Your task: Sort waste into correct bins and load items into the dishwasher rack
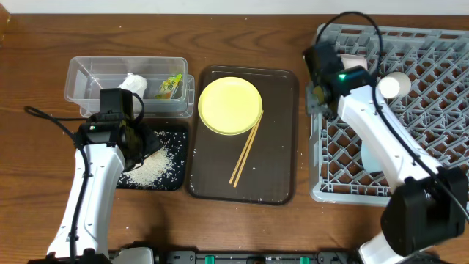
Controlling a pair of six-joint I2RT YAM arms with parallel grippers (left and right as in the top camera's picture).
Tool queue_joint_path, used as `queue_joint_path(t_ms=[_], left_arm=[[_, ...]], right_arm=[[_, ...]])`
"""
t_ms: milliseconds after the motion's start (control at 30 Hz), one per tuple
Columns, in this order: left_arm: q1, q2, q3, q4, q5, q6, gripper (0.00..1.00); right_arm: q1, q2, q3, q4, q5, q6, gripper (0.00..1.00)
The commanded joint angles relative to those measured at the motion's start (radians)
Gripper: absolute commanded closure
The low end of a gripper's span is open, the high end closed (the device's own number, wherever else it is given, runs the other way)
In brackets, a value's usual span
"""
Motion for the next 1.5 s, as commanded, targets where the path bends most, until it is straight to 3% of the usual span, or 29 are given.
queue_joint_path(t_ms=[0, 67, 233, 300, 667, 800, 1033, 1467], left_arm=[[0.003, -0.006, 0.005, -0.012, -0.016, 0.01, 0.39], [0.003, -0.006, 0.005, -0.02, -0.016, 0.01, 0.38], [0.003, -0.006, 0.005, -0.031, -0.018, 0.021, 0.38], [0.003, -0.006, 0.005, -0.031, -0.021, 0.029, 0.37], [0.003, -0.006, 0.005, -0.034, -0.025, 0.029, 0.37], [0.003, -0.006, 0.005, -0.034, -0.028, 0.044, 0.37], [0.003, -0.006, 0.005, -0.026, -0.028, 0.044, 0.36], [0.003, -0.006, 0.005, -0.036, -0.028, 0.044, 0.36]], right_arm=[[0.019, -0.019, 0.017, 0.05, -0.413, -0.01, 0.33], [0.036, -0.013, 0.016, 0.082, -0.505, -0.009, 0.34], [0.122, 0.019, 0.016, 0.108, -0.513, 0.013, 0.37], [0.16, 0.038, 0.016, 0.093, -0.512, 0.05, 0.41], [0.308, 0.22, 0.016, 0.103, -0.408, 0.212, 0.43], [0.329, 0.255, 0.016, 0.042, -0.412, 0.317, 0.46], [0.347, 0.256, 0.016, -0.017, -0.419, 0.365, 0.52], [0.347, 0.256, 0.016, -0.115, -0.525, 0.402, 0.53]])
